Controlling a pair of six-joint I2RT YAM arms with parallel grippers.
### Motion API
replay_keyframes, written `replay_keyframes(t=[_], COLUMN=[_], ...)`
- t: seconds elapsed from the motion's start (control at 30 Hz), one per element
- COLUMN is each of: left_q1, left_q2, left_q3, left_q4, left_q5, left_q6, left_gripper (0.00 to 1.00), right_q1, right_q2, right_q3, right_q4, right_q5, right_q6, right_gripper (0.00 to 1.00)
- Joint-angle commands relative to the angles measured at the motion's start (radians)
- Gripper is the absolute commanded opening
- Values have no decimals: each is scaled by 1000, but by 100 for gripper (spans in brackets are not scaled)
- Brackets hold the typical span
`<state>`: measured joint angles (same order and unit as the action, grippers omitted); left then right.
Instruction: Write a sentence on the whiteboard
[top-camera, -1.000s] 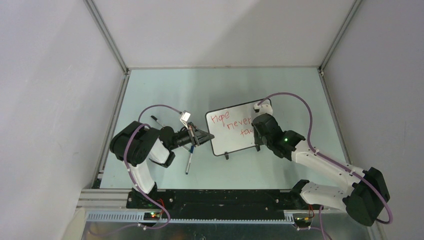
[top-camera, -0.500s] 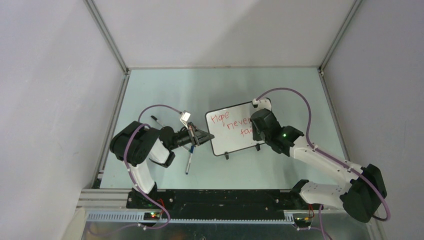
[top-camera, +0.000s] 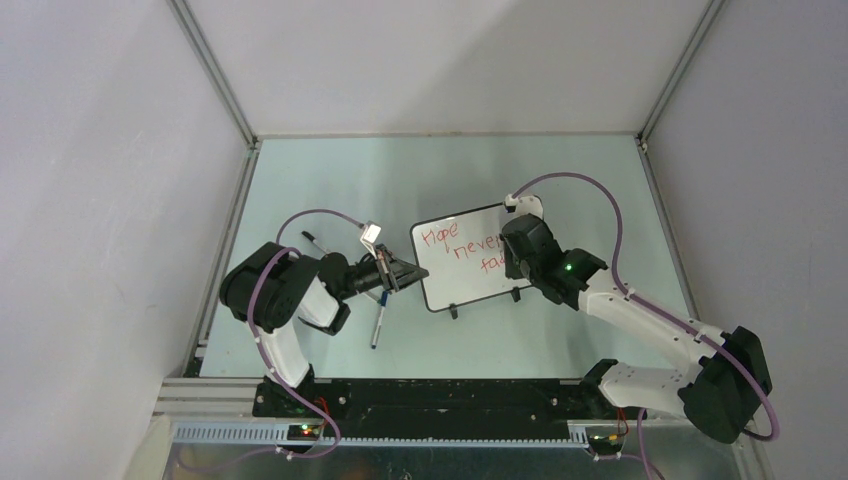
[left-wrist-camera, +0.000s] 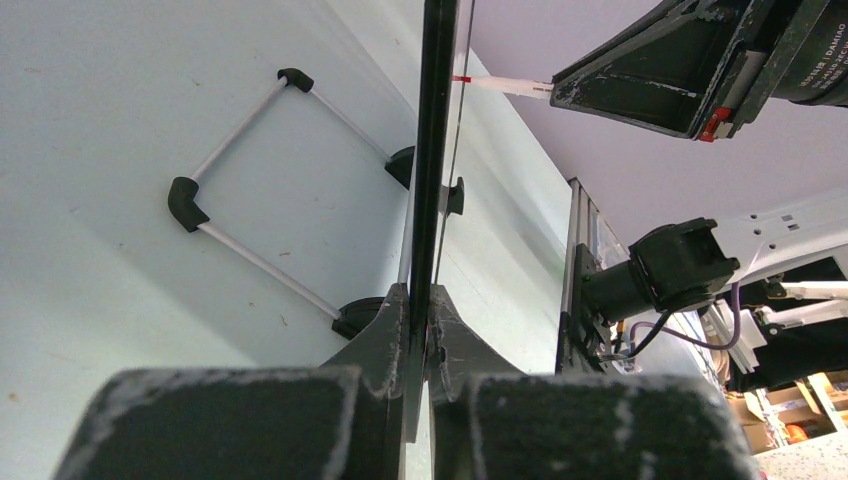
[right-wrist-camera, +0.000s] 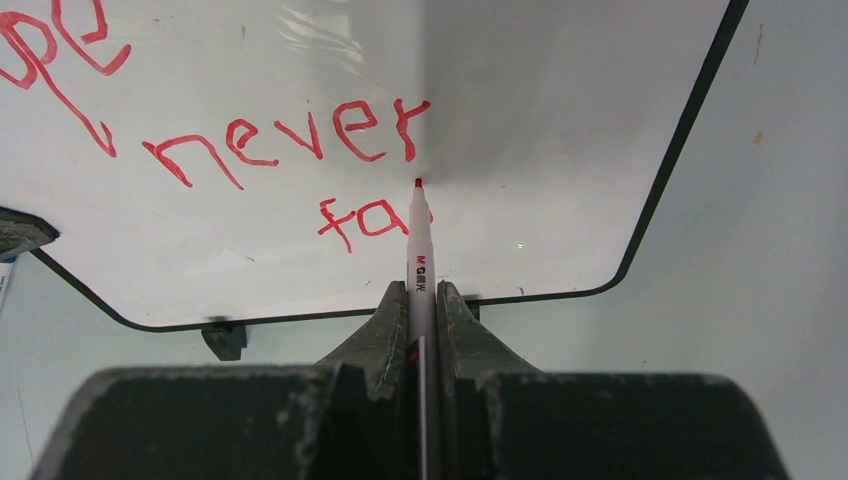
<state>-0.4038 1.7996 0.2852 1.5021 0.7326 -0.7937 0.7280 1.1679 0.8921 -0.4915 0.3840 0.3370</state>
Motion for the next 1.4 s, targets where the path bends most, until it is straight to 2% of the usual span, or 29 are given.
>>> replay_keyframes(t=[0.0, 1.37], left_q1=[-5, -6], left_q2=[5, 3], left_q3=[12, 11], left_q4=[32, 32], left_q5=[8, 9], left_q6=[1, 1], left_gripper=[0, 0], right_q1=[-1, 13], right_q2=[-1, -99], right_q3=[13, -59], right_q4=[4, -27], right_q5=[9, 6], right_q6=[11, 37], right_gripper=[0, 0])
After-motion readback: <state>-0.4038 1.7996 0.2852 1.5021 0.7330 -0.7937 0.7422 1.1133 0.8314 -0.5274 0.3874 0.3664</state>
